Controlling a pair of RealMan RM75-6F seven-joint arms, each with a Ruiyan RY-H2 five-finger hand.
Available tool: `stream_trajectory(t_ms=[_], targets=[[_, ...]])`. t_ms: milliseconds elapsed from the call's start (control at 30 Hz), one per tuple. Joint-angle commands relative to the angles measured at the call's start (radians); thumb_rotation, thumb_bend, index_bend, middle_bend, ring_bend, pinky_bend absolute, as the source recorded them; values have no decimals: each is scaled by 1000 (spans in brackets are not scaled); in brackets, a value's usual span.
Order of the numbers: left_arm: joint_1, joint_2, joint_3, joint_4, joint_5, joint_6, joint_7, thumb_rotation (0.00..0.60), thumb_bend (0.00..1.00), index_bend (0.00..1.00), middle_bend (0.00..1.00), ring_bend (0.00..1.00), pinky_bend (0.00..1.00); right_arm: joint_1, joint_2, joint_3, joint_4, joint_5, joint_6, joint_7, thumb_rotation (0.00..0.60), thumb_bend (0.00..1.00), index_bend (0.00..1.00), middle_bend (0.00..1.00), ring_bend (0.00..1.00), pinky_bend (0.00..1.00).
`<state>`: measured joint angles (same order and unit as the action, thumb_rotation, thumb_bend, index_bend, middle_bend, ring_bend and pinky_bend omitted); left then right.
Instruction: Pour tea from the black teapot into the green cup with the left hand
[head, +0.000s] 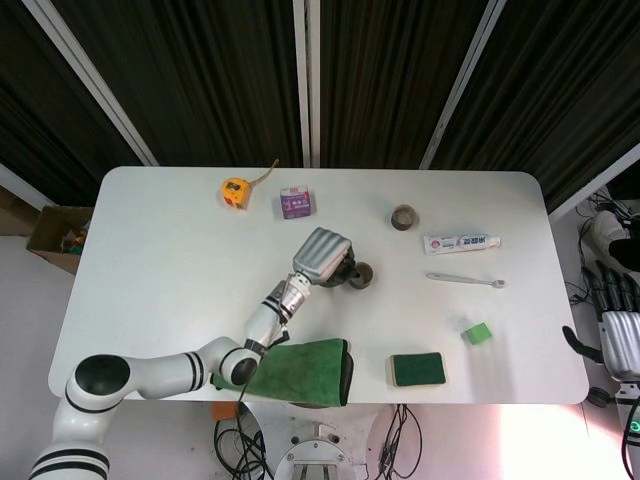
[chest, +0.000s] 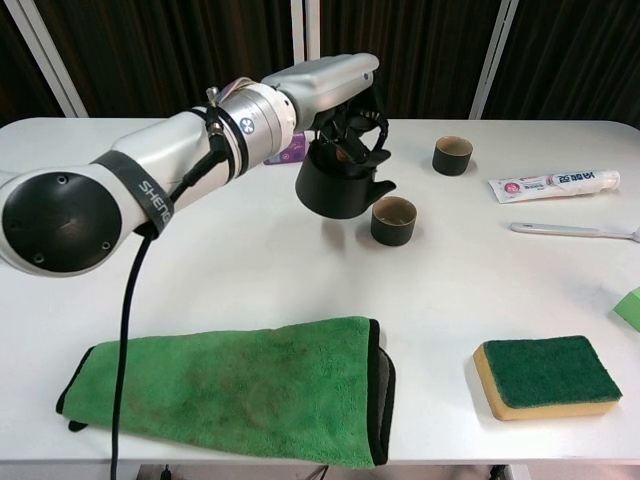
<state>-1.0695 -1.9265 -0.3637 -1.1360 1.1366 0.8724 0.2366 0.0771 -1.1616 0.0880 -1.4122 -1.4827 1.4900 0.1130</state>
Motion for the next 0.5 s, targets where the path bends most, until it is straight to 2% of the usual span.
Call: stream_trajectory(t_ms=[33,500], targets=[[-9,-6,-3,10,1,0,-1,600,400,1000,1000,1000,690,0,1,1,-1,1,1,1,600,207,0,0,0,0],[-42,-69,26,126,65,44,-3,600,404,1000,1000,1000,690,1,3,2,-2,5,-6,4,600,191,0,0,0,0]])
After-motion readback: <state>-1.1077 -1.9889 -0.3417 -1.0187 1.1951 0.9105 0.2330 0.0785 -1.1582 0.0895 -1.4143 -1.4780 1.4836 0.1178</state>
